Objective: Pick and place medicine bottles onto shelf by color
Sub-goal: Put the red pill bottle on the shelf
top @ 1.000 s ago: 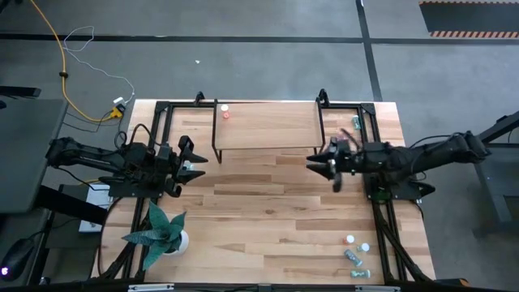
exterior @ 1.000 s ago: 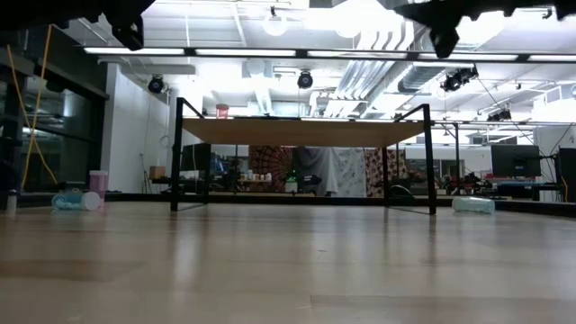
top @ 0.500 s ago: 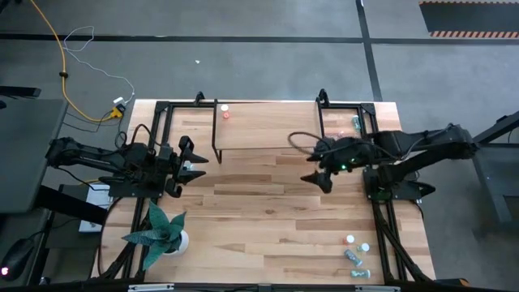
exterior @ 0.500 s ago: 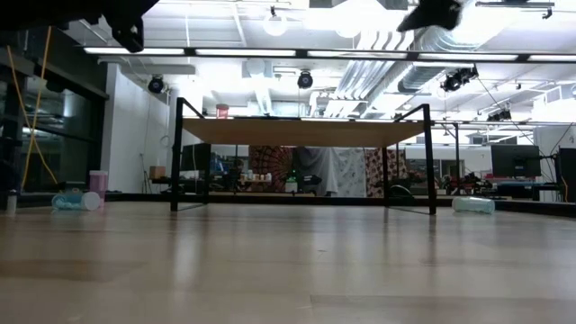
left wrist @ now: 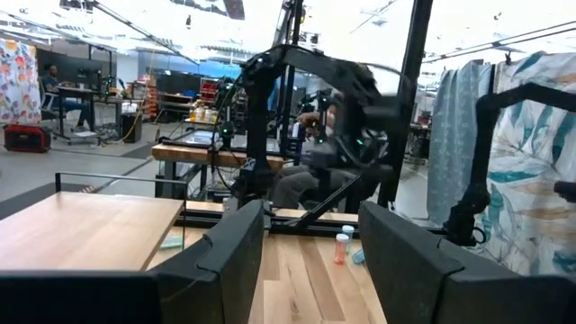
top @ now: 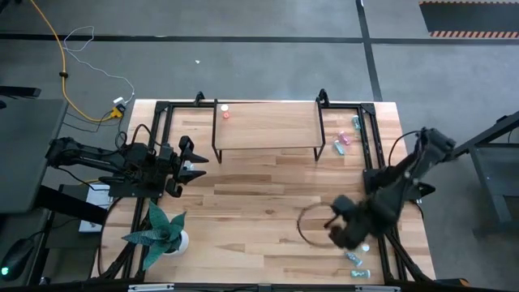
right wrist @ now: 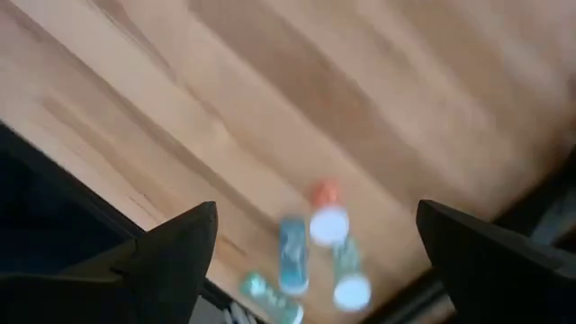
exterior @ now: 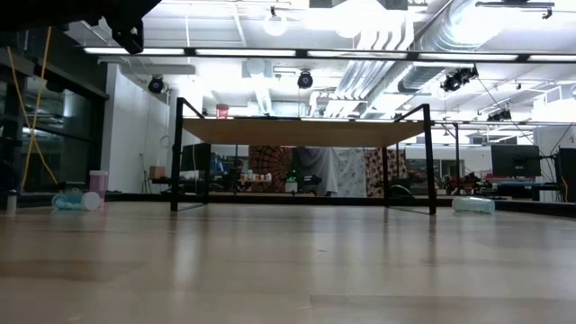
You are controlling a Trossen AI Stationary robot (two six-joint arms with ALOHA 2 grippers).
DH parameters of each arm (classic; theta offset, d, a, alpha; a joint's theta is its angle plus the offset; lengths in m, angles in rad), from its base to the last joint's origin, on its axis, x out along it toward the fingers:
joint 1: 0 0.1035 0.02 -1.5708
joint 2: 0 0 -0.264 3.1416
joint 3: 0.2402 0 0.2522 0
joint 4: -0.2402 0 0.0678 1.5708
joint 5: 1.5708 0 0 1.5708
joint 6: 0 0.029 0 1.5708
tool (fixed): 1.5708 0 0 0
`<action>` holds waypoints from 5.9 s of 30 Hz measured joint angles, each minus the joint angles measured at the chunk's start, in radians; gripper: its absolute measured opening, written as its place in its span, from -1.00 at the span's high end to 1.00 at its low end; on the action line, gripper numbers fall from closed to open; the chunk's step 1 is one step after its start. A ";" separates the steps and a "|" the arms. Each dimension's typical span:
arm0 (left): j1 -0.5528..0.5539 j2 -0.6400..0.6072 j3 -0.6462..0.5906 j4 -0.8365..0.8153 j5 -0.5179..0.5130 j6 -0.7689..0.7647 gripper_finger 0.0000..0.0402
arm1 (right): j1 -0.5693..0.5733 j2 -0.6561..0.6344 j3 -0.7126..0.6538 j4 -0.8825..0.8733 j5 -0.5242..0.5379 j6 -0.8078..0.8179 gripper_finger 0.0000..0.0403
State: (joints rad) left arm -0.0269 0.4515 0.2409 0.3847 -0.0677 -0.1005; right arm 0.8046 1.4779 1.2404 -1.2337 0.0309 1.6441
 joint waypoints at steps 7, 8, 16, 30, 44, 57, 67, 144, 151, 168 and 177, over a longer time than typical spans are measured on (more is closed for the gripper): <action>0.000 0.000 0.000 0.000 0.000 0.000 0.14 | 0.118 0.185 0.000 0.038 -0.121 0.181 -0.84; 0.000 0.000 0.000 0.000 0.000 0.000 0.14 | 0.120 0.204 0.000 0.046 -0.123 0.181 -0.84; 0.000 0.000 0.000 0.017 0.000 0.039 0.14 | 0.091 0.290 0.000 0.045 -0.111 0.165 -0.84; 0.000 0.000 0.000 0.024 0.000 0.051 0.14 | 0.072 0.295 -0.097 0.097 -0.123 0.082 -0.42; 0.000 0.000 0.000 0.024 0.000 0.049 0.14 | 0.070 0.294 -0.097 0.136 -0.119 0.026 -0.01; 0.000 0.000 0.000 0.024 0.001 0.050 0.14 | 0.070 0.293 -0.097 0.116 -0.149 0.014 0.50; 0.000 0.000 0.000 0.024 0.001 0.050 0.14 | 0.051 0.238 -0.097 0.172 -0.168 -0.022 0.48; 0.000 0.000 0.000 0.012 0.001 0.049 0.14 | -1.239 0.239 0.462 -0.216 0.065 -0.999 0.51; 0.000 0.000 0.000 0.001 0.001 0.048 0.14 | -1.238 0.239 0.462 -0.161 0.042 -1.075 0.51; 0.000 0.000 0.000 -0.015 0.001 0.025 0.14 | -1.244 0.238 0.462 -0.199 0.063 -1.069 0.51; 0.000 0.000 0.000 -0.015 0.001 0.025 0.14 | -1.244 0.238 0.462 -0.199 0.096 -1.078 0.45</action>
State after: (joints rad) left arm -0.0273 0.4515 0.2413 0.3695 -0.0666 -0.0760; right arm -0.4389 1.7161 1.7023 -1.4326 0.1264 0.5657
